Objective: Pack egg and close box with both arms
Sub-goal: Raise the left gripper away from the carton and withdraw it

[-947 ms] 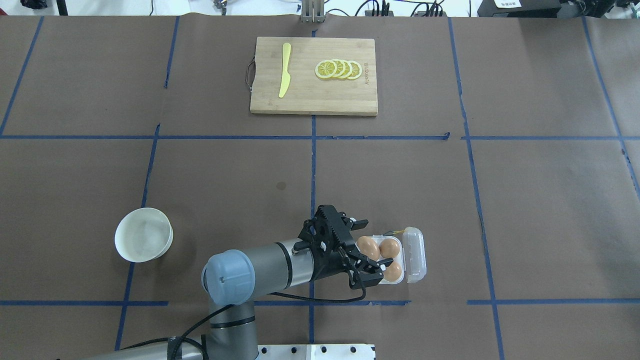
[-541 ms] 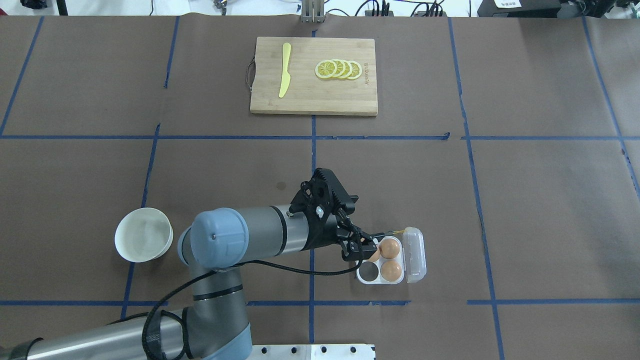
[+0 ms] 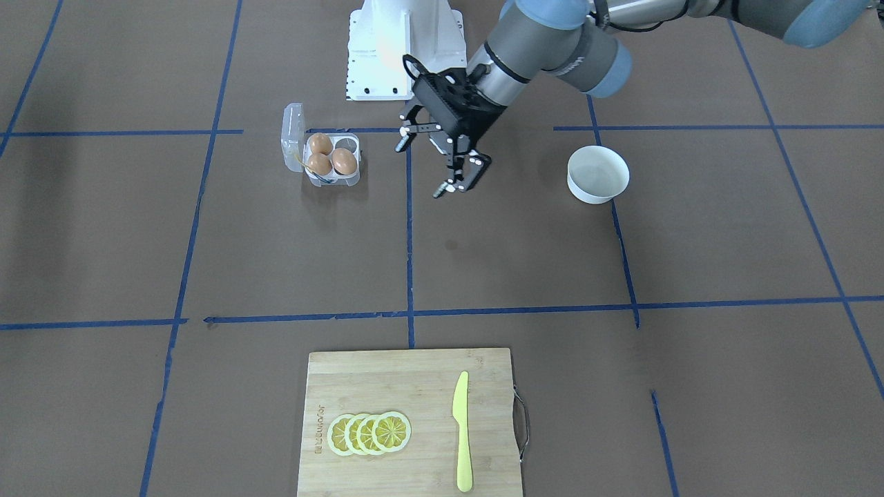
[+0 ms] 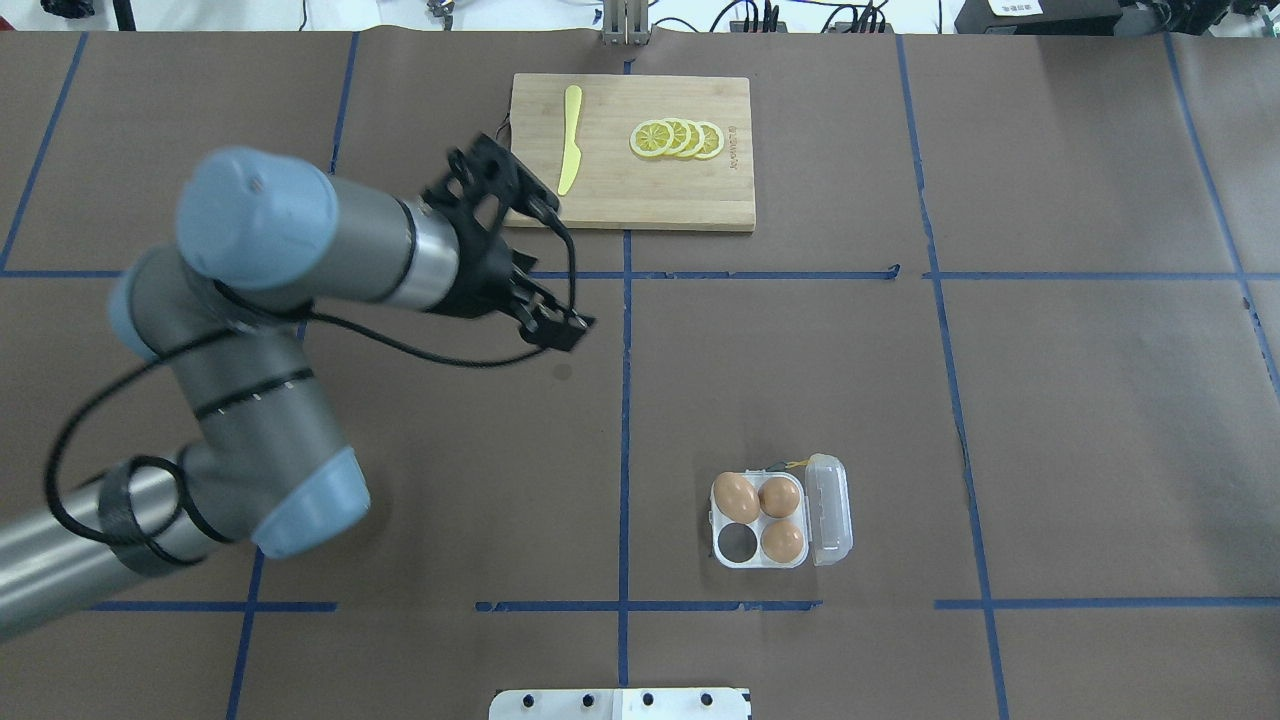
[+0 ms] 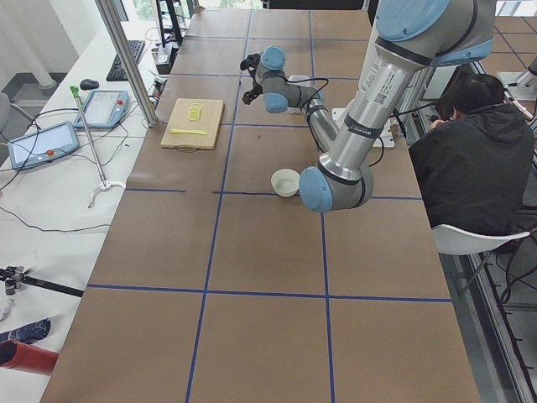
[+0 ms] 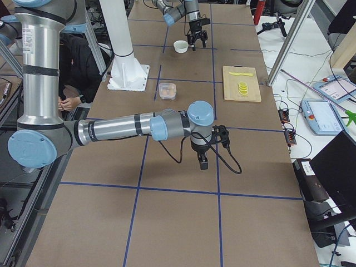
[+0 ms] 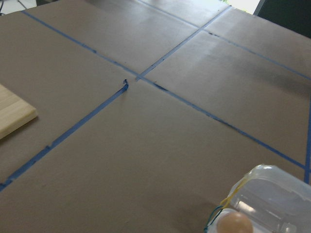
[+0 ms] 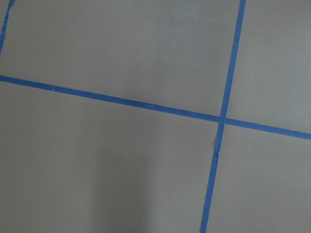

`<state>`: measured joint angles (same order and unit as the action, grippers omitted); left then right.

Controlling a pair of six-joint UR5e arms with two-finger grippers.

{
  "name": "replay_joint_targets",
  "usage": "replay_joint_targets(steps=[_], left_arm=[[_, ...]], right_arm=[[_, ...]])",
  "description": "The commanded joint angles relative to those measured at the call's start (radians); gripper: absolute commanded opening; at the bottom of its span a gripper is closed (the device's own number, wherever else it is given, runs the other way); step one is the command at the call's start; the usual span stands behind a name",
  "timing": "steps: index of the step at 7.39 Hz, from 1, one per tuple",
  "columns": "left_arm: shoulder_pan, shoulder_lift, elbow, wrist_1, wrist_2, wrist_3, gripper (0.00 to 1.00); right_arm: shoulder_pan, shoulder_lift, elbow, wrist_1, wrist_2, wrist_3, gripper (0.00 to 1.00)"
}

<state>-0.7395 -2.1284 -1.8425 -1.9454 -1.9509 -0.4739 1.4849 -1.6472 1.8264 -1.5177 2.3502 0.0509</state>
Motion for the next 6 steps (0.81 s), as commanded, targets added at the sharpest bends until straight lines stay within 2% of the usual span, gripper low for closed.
replay_joint_targets(steps=[1, 2, 4, 5, 6], left_arm=[[-0.250, 0.019, -0.073, 0.324, -0.045, 0.329, 1.00], [-0.353, 0.053, -0.072, 0.411, -0.045, 0.483, 1.00], [-0.551, 0.254, -0.052, 0.418, -0.051, 0.710, 1.00], [-0.674, 0.315, 0.012, 0.424, -0.066, 0.810, 1.00], [-0.761, 0.338, 0.135, 0.453, -0.065, 0.902, 1.00]], right_arm=[[-0.002, 0.003, 0.002, 0.001, 0.000, 0.018, 1.00], [0.000, 0.001, 0.002, 0.001, 0.001, 0.018, 1.00], [0.000, 0.001, 0.002, 0.001, 0.001, 0.020, 1.00], [0.000, 0.001, 0.005, 0.001, 0.004, 0.020, 1.00], [0.000, 0.003, 0.008, -0.001, 0.018, 0.020, 1.00]])
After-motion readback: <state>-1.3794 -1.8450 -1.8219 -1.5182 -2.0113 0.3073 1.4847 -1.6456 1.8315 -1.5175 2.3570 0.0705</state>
